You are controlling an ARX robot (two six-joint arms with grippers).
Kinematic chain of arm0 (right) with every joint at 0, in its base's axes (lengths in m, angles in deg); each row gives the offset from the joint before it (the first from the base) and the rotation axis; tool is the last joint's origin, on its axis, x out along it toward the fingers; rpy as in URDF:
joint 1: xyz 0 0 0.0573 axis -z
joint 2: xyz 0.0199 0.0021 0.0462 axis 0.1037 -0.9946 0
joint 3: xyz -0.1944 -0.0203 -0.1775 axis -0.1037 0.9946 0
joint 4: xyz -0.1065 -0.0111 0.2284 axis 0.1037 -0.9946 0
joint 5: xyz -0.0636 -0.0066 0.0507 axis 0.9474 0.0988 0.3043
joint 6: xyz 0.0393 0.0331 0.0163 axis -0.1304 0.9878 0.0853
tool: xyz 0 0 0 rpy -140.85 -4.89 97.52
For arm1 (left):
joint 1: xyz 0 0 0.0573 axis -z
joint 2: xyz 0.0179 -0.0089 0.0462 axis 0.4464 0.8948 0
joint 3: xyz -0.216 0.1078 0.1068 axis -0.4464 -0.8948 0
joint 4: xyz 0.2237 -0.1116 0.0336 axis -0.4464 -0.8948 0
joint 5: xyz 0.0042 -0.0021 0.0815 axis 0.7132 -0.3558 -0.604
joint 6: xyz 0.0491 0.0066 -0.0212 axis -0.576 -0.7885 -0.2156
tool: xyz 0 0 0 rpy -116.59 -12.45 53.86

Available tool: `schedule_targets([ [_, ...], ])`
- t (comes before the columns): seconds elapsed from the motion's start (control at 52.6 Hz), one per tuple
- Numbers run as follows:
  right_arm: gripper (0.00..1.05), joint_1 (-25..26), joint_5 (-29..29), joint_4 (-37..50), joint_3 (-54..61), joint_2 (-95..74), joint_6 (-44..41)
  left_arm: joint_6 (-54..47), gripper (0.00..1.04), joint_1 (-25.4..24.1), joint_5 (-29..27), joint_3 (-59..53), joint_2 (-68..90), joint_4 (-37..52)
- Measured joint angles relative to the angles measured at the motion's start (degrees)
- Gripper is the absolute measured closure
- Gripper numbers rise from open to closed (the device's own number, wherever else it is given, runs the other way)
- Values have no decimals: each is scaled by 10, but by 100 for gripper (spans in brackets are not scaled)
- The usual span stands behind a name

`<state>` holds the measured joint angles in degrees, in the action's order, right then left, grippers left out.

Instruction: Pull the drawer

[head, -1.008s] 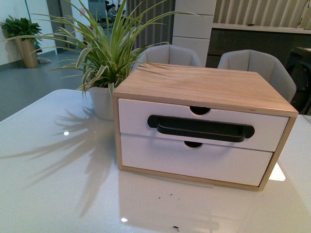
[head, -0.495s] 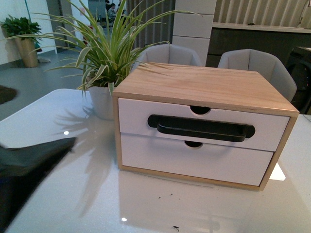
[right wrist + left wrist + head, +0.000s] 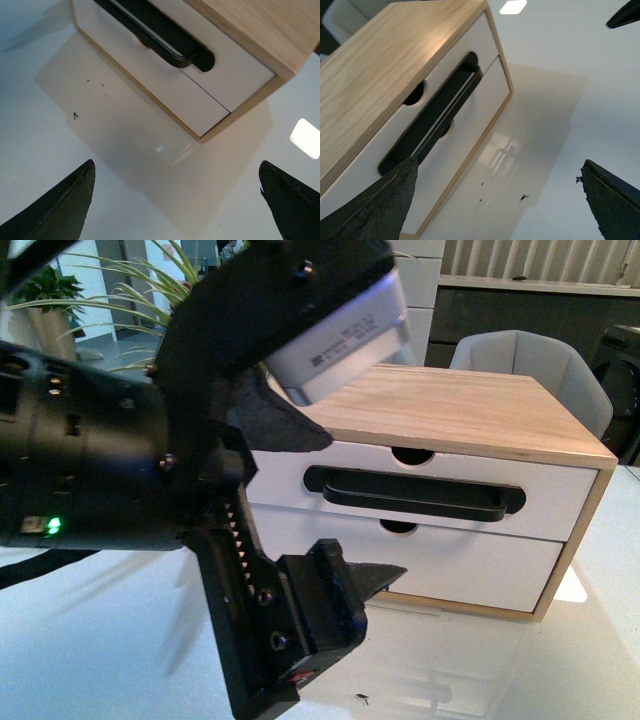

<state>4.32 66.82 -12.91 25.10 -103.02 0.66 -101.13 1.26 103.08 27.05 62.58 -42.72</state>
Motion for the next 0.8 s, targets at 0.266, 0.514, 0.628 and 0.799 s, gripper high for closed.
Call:
schedule_targets([
  [0.266,9,-21,-13,1,-50,-90,-46,-99,7,13,8,92,71,-108],
  [0.514,9,-39,-40,1,-97,-155,-61,-169,7,19,-18,177,156,-165],
  [0.628,9,-47,-47,0,-107,-169,-65,-183,7,17,-30,210,191,-179],
  [0.799,9,-59,-56,-3,-131,-193,-71,-206,7,11,-57,272,242,-200],
])
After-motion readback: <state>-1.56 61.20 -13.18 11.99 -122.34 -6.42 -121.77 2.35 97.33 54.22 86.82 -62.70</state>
